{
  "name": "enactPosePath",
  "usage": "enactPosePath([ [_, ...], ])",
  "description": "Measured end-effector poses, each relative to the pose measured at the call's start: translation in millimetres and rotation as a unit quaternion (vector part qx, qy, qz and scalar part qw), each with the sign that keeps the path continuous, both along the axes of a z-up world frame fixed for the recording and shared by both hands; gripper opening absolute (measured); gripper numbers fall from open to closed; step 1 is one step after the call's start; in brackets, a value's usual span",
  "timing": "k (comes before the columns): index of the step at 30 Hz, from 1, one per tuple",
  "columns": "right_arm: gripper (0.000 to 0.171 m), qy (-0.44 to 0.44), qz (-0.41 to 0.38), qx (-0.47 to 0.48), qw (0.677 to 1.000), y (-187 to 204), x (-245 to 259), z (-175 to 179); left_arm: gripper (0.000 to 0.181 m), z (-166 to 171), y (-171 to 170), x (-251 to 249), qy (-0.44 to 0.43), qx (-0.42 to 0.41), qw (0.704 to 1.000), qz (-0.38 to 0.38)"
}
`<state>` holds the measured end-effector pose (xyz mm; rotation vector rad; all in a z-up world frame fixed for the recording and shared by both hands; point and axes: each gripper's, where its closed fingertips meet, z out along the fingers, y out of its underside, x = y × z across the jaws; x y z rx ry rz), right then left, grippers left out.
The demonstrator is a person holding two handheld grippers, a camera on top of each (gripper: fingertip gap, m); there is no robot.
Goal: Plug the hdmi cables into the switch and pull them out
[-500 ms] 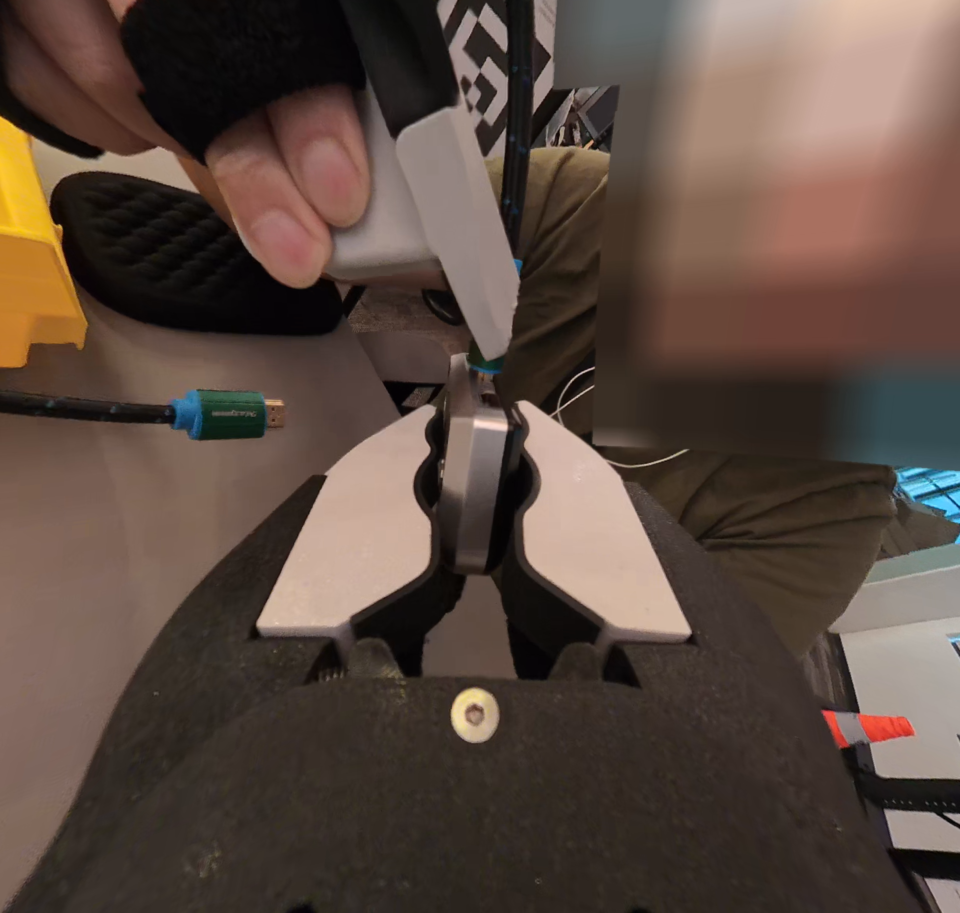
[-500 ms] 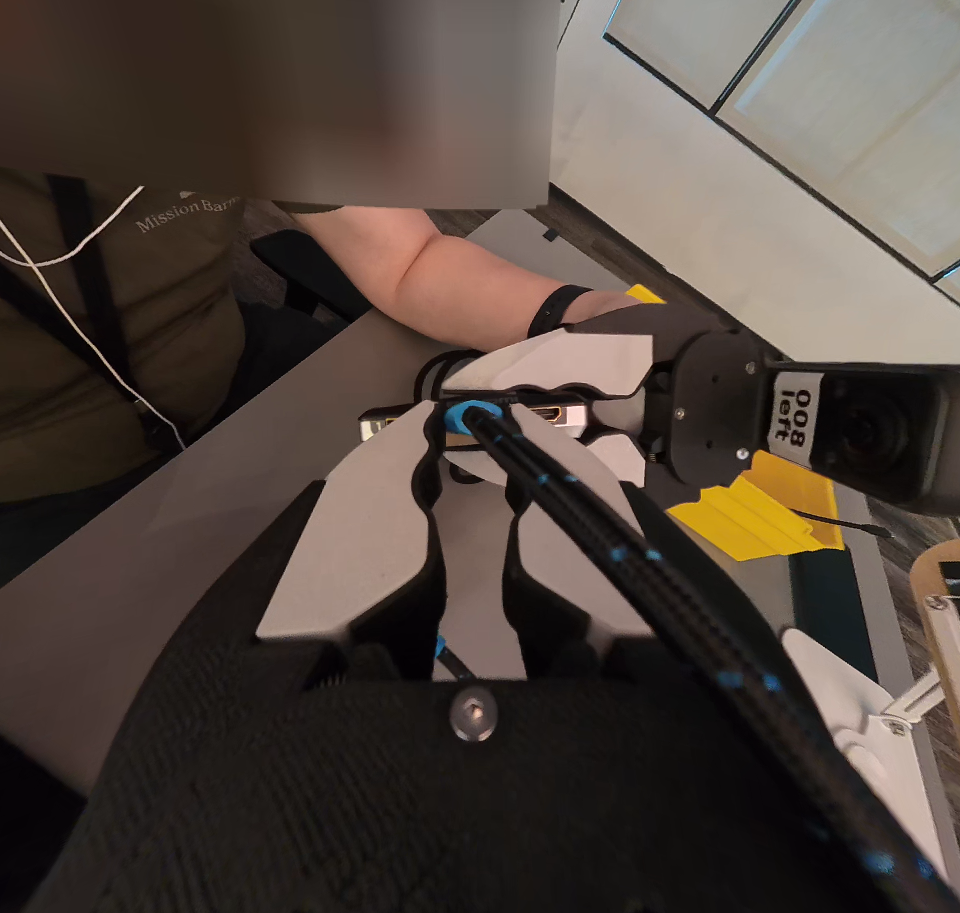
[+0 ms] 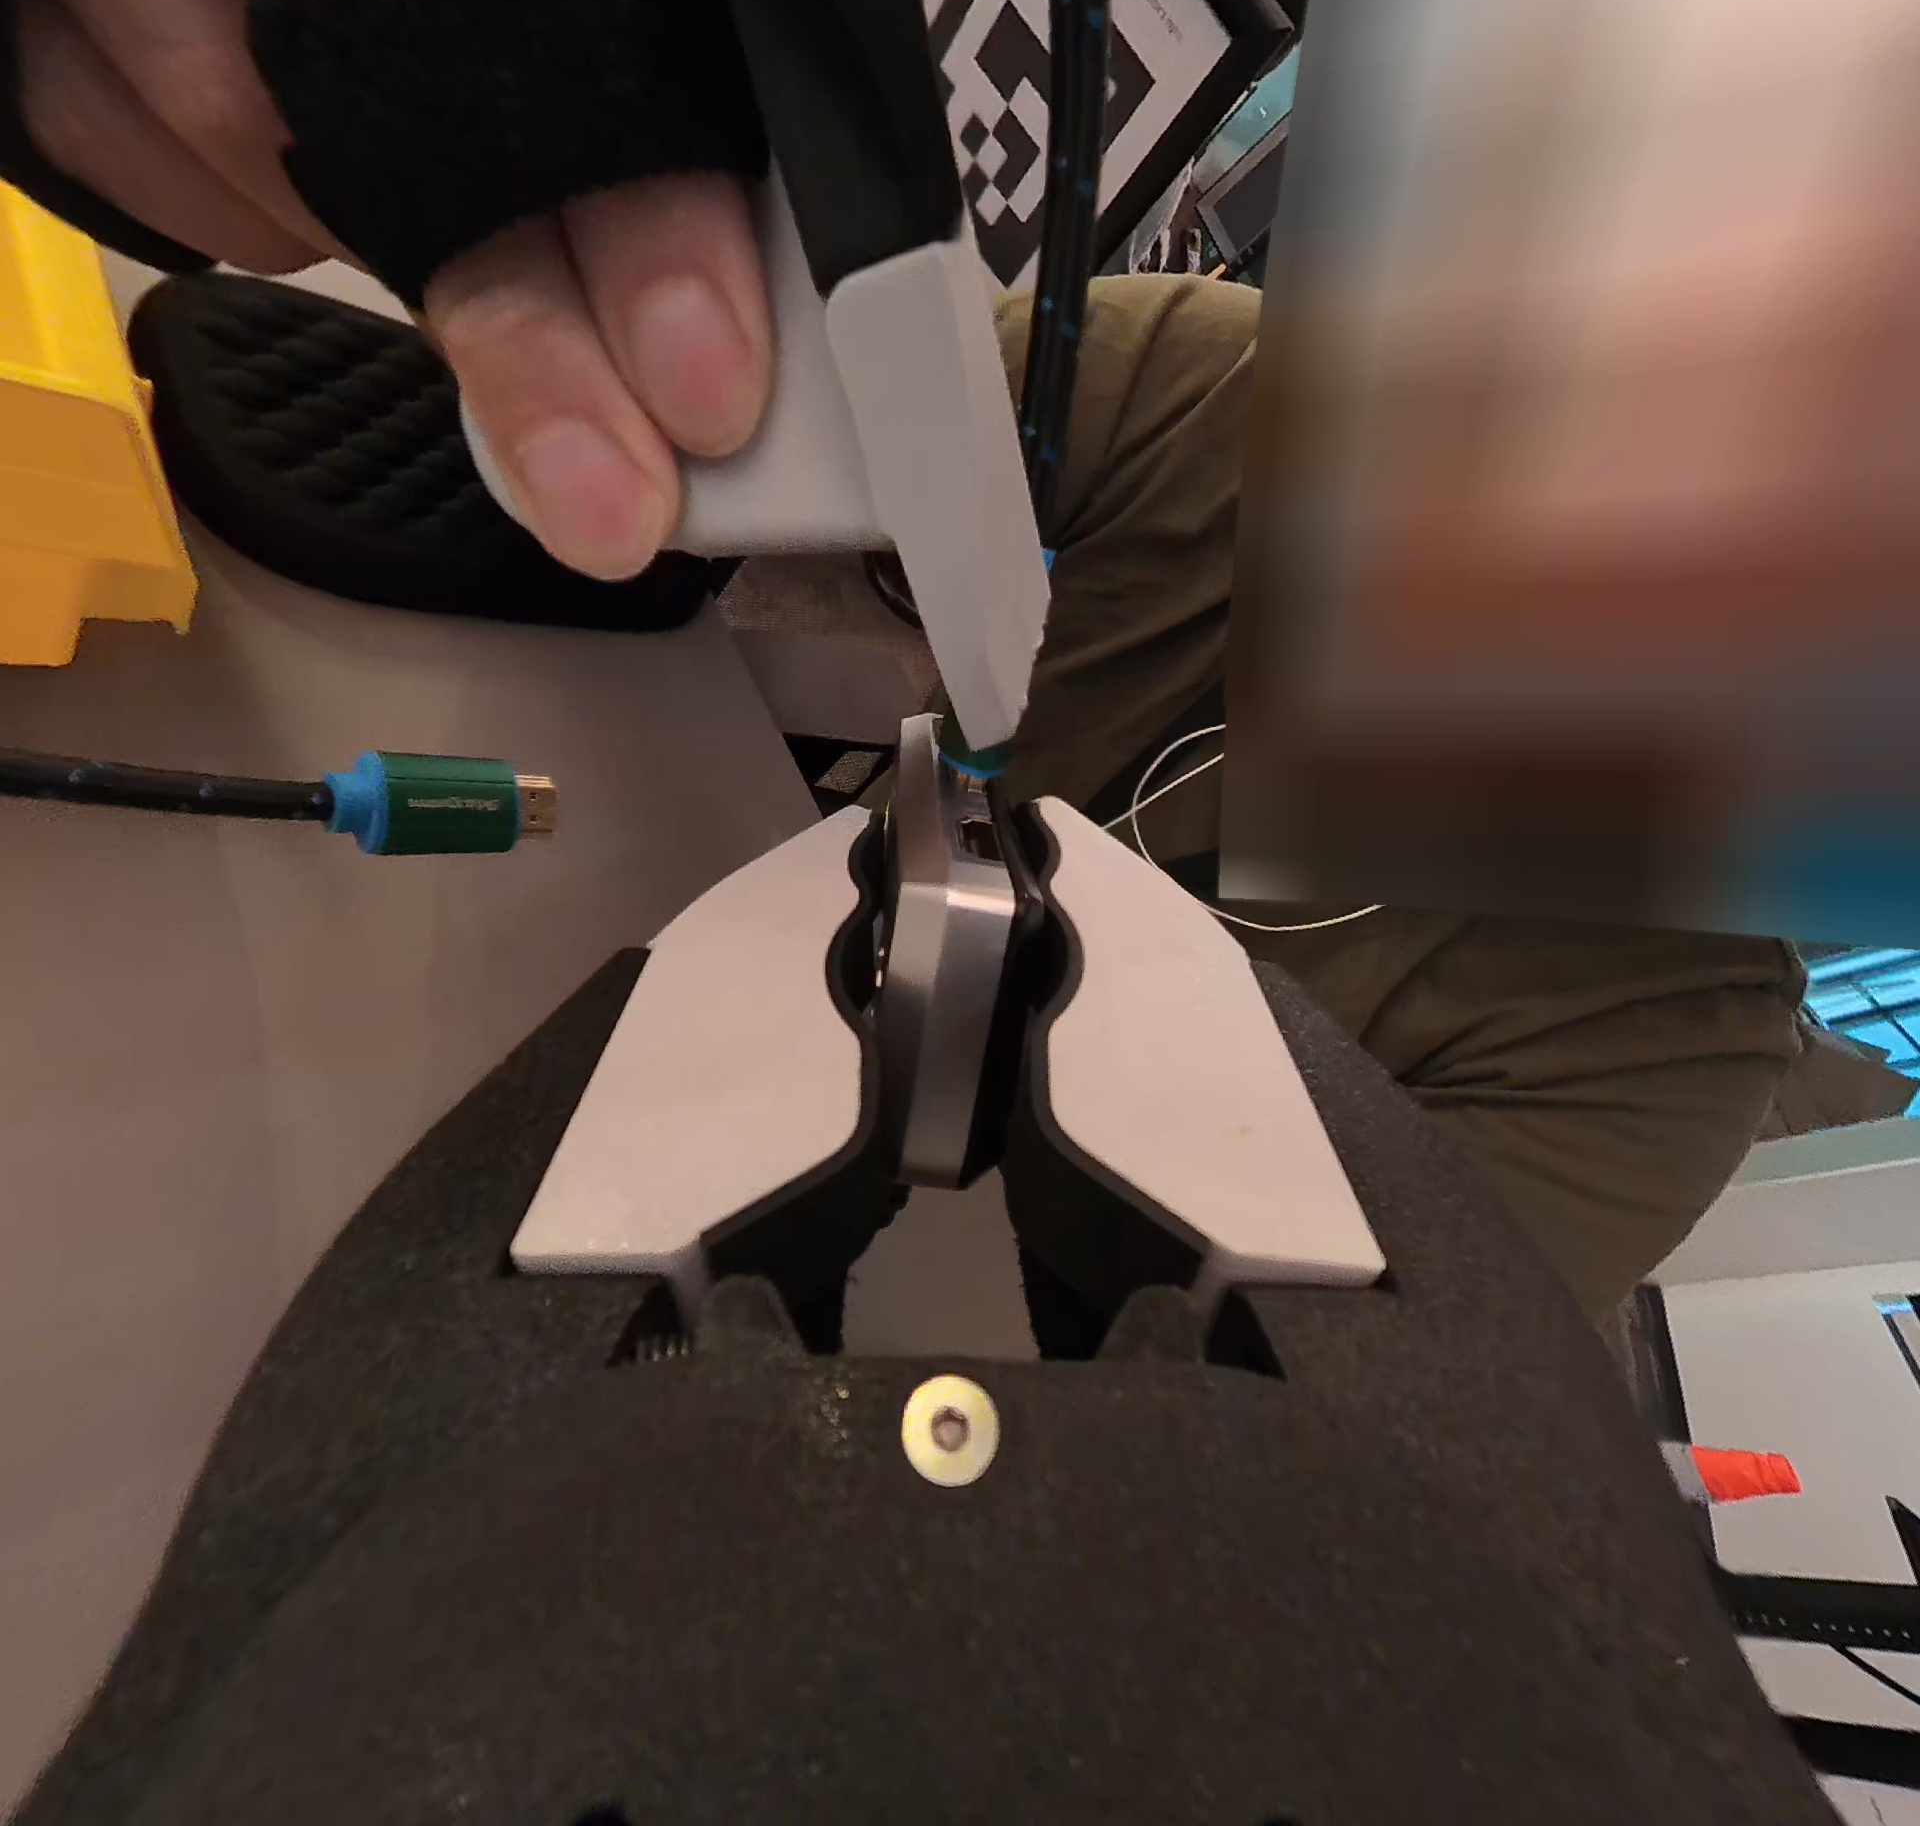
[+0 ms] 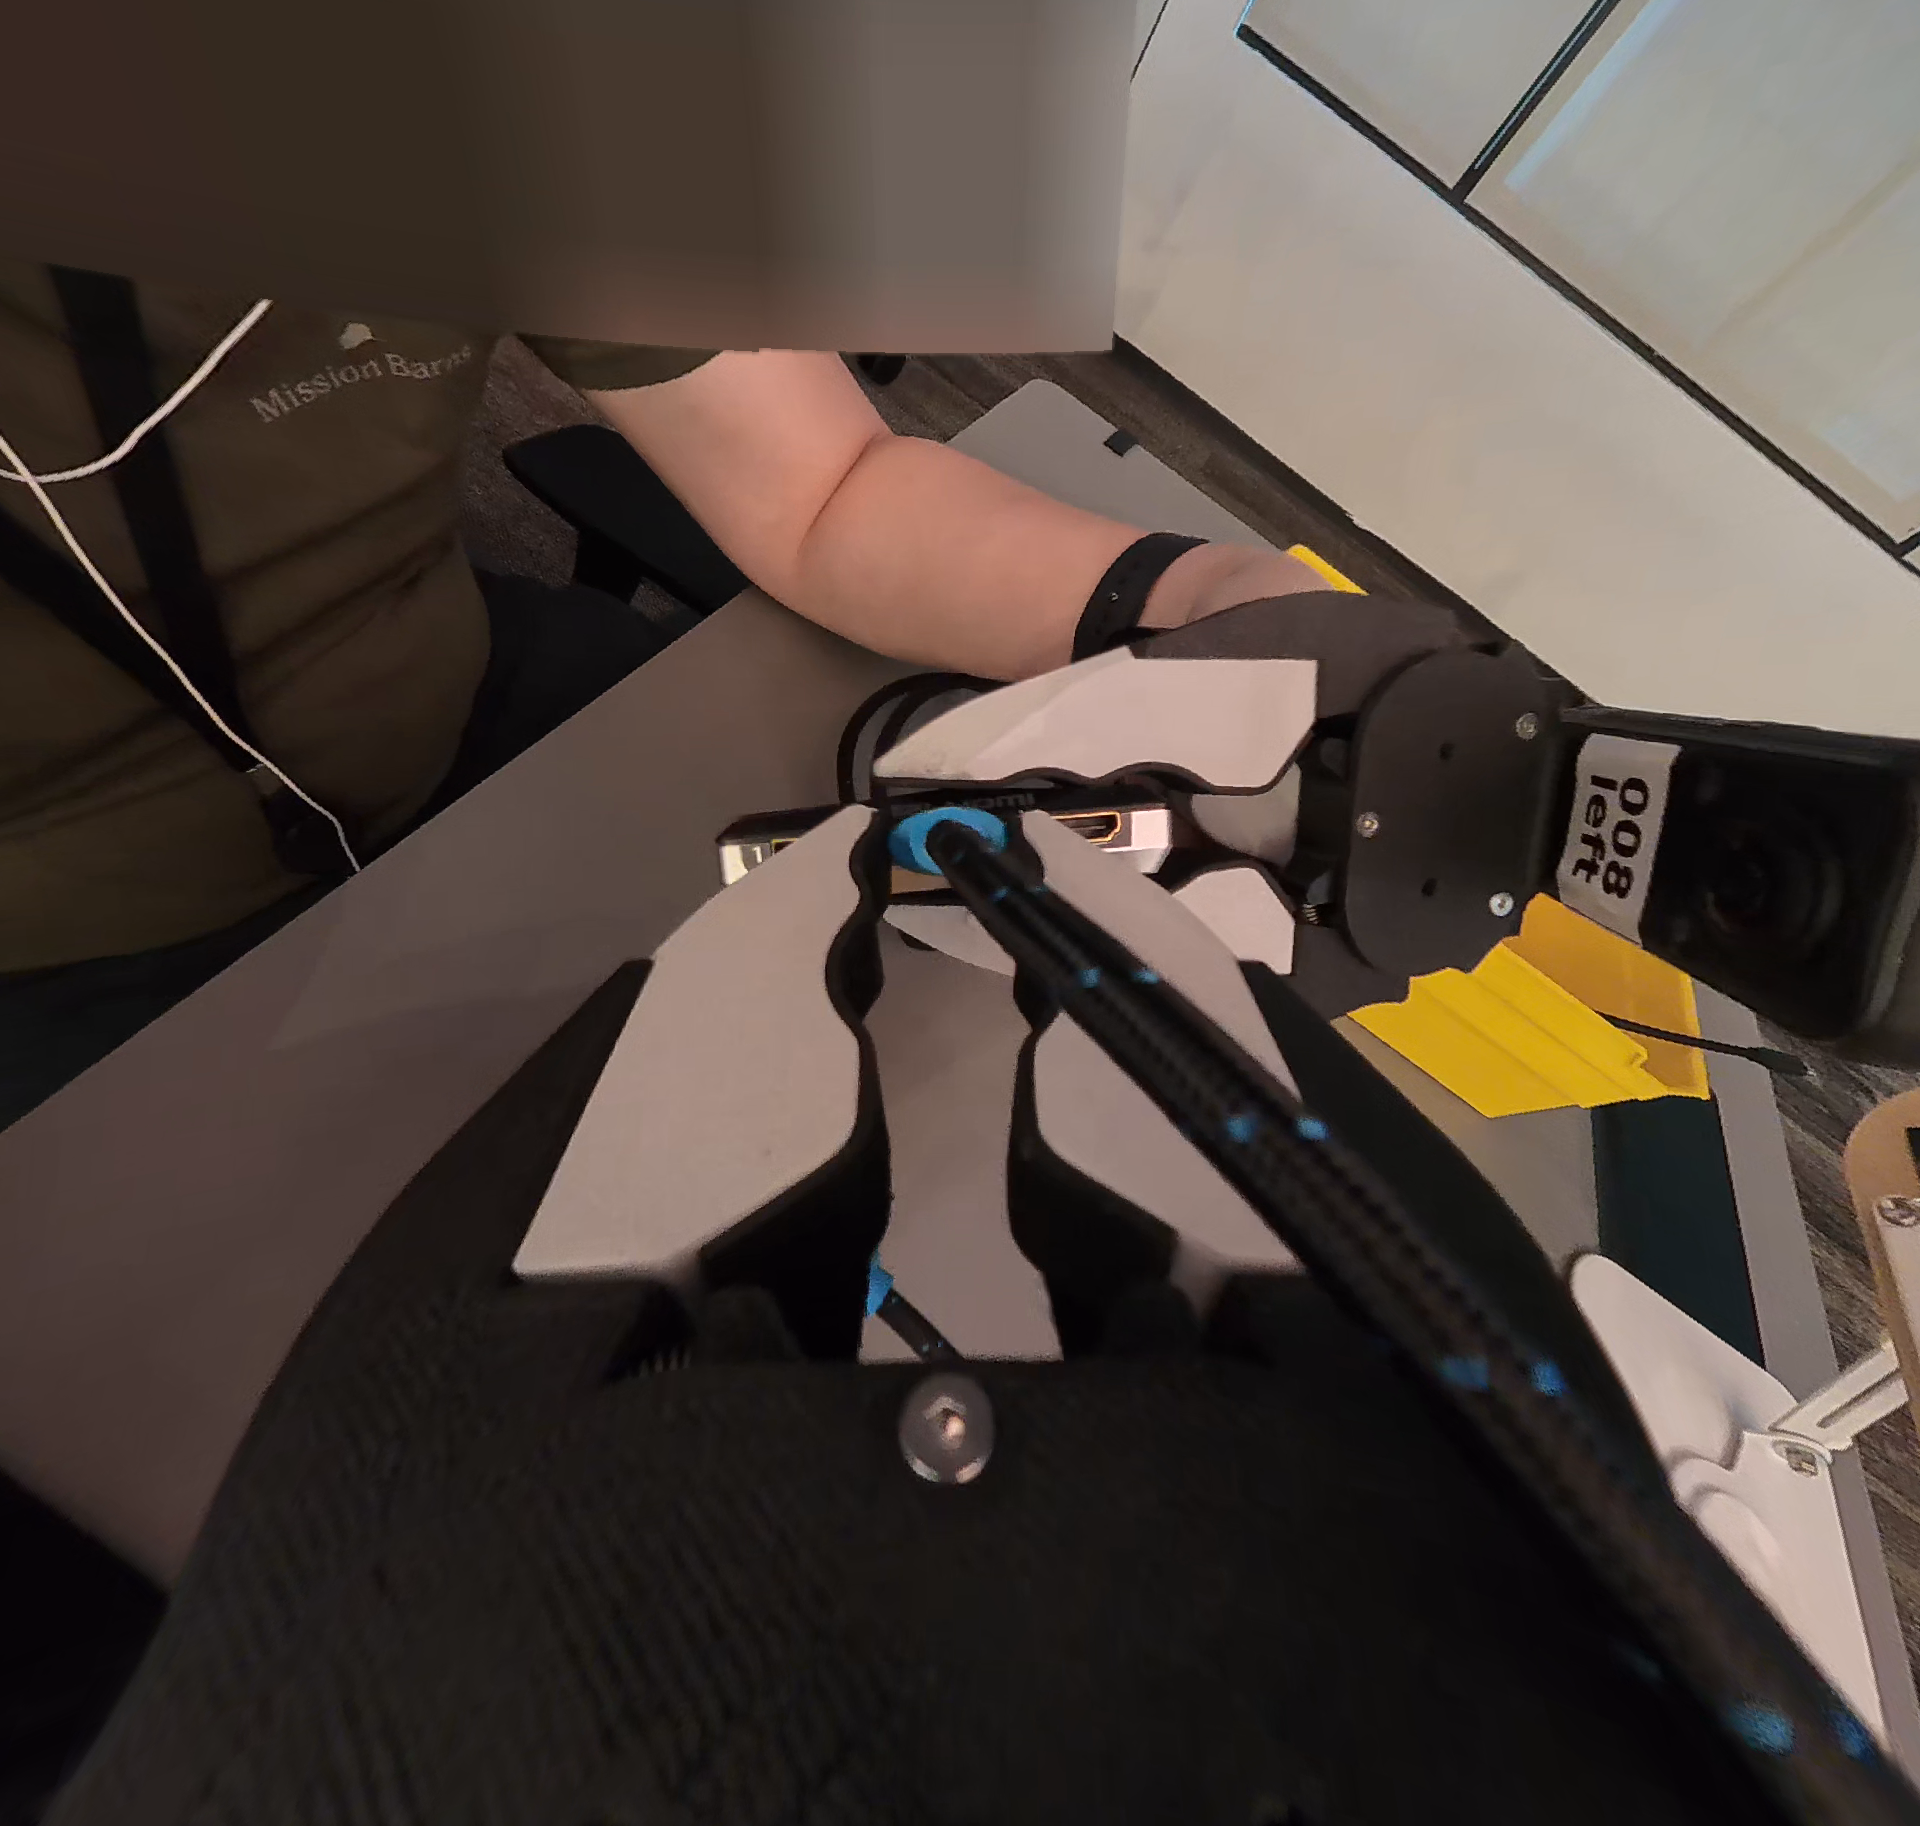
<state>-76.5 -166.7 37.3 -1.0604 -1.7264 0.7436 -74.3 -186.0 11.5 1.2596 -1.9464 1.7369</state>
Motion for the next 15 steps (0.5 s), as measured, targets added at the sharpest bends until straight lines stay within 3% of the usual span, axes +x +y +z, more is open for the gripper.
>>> enactPosePath([
  [5,0.028,0.03,-0.052,0.032,0.998,19,3,9,0.022,7,14,0,-0.005,-0.01,0.999,0.034],
  [10,0.03,0.055,-0.146,0.004,0.988,50,16,21,0.023,23,34,-4,-0.041,0.004,0.995,0.088],
  [15,0.032,0.128,-0.196,-0.117,0.965,72,26,41,0.022,34,69,6,-0.087,0.069,0.972,0.206],
])
